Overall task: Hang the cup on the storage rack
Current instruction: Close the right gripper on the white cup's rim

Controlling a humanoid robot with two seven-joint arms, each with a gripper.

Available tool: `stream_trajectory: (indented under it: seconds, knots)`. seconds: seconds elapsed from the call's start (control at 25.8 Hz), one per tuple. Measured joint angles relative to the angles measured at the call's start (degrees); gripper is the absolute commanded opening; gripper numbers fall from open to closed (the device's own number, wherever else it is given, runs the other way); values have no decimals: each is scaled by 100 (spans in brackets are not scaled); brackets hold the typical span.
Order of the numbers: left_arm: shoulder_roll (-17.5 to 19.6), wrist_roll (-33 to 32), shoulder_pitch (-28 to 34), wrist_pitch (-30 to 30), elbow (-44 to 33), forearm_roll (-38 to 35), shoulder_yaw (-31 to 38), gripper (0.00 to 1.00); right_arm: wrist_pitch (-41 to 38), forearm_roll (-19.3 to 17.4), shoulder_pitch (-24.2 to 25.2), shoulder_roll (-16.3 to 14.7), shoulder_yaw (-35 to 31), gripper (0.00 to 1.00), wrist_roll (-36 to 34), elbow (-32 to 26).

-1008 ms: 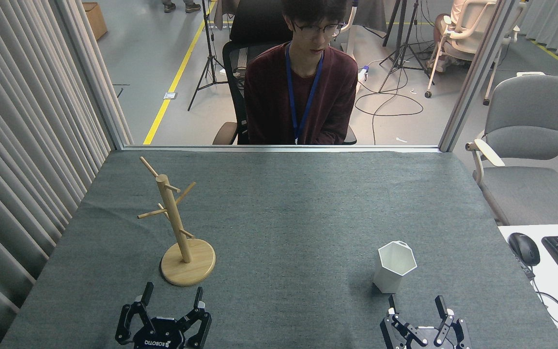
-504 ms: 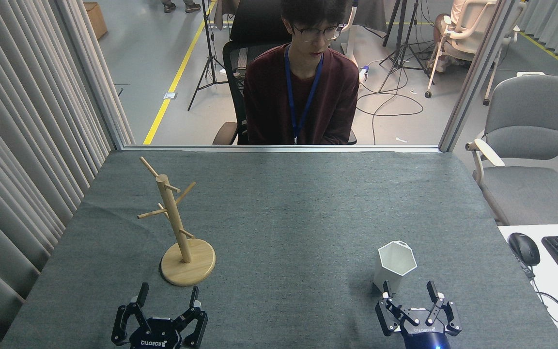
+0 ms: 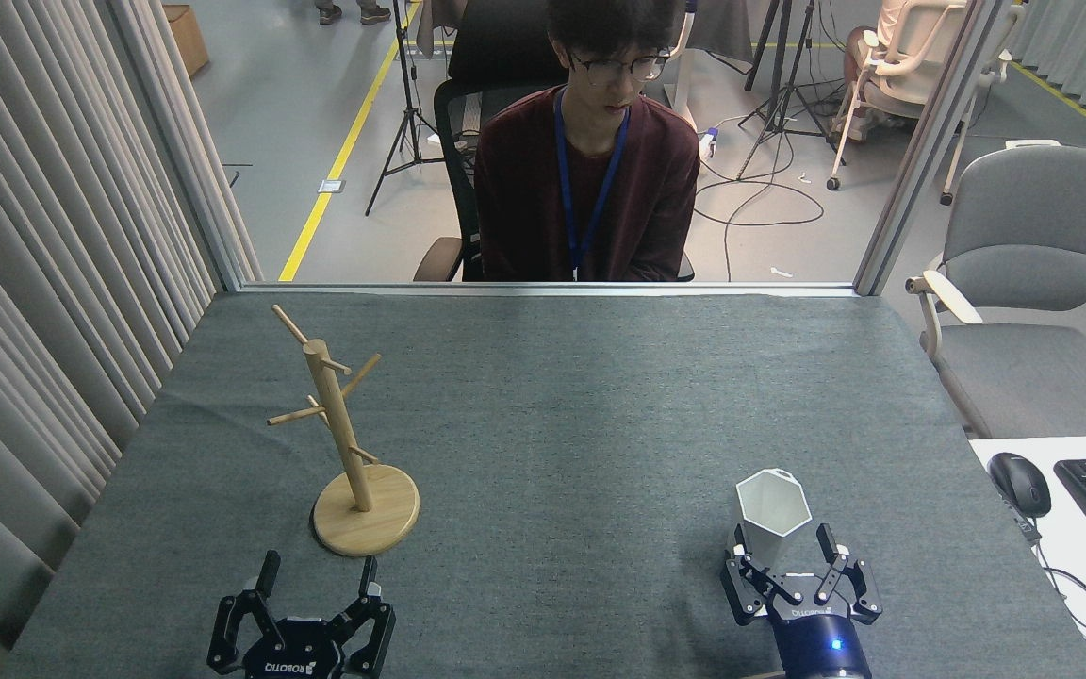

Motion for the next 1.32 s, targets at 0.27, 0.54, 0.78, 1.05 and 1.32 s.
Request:
stream_trajectory:
  seconds: [0.27,0.54,0.78,1.05,1.32]
  knots:
    - [-1,2,-6,18,1,4,16,100,0,-37,-62,-3,-3,98,-17,115]
    - [-2,2,-24,30,0,2,52,100,0,-41,-258,9,6,98,-27,322]
    - [0,2,-33,32,-4,2,124,100,0,-24,-396,27,21,98,-29,473]
    - [0,2,-26,4,-5,4,183,100,0,-20,-529,48,18,98,-47,718]
    - [5,2,-10,-6,-17,-13,186,100,36,-2,-655,69,26,65,-122,938]
